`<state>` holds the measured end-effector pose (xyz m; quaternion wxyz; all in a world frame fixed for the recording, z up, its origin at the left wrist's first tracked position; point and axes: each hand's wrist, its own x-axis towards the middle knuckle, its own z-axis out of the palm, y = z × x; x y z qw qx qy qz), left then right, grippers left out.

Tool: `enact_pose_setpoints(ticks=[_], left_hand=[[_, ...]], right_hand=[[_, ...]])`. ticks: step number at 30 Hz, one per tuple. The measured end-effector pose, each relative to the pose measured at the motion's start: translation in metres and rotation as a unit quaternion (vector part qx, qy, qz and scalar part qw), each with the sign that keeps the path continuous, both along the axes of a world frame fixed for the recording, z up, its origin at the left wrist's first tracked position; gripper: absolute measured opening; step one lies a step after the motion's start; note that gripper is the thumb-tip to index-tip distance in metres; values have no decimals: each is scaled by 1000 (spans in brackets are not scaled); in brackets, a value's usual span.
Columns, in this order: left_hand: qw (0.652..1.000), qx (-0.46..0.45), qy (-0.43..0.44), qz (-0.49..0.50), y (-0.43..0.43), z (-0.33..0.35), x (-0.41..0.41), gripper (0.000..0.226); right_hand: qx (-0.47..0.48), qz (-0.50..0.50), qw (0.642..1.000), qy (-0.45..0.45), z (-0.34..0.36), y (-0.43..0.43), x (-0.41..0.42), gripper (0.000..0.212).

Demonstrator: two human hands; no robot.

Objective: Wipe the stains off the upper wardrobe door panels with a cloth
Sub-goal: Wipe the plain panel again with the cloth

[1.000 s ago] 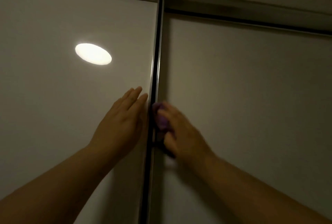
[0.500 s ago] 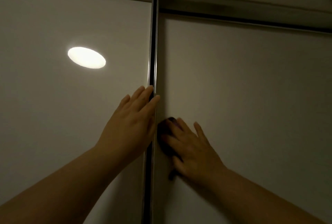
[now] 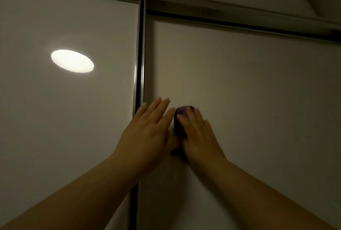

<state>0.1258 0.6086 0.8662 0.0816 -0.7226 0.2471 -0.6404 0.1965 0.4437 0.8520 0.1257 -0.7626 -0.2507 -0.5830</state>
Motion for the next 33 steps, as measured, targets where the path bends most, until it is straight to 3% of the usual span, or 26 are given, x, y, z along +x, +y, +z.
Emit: enact_pose_setpoints(ticks=[3, 5, 10, 14, 19, 24, 26, 33], left_hand=[[1000, -2, -3, 8, -11, -2, 3, 59], [1000, -6, -5, 19, -16, -4, 6, 57], [999, -18, 12, 45, -35, 1, 21, 60], [998, -30, 15, 60, -55, 3, 35, 62], [996, -54, 19, 70, -88, -3, 50, 64], [994, -61, 42, 85, -110, -14, 62, 65], [993, -55, 35, 100, -114, -15, 63, 66], [993, -49, 23, 101, -118, -5, 63, 68]], right_hand=[[-92, -20, 995, -15, -36, -35, 5, 75], [-95, -38, 994, -36, -48, -80, 19, 67], [76, -66, 995, -4, 2, -181, 37, 57], [155, -75, 985, -11, 57, -180, 42, 54], [-20, -14, 997, -71, 12, -144, 38, 63], [-143, -23, 987, -72, -34, -201, 50, 63], [-115, -28, 991, -56, -28, -231, 55, 64], [168, -69, 983, -34, 88, -256, 61, 53]])
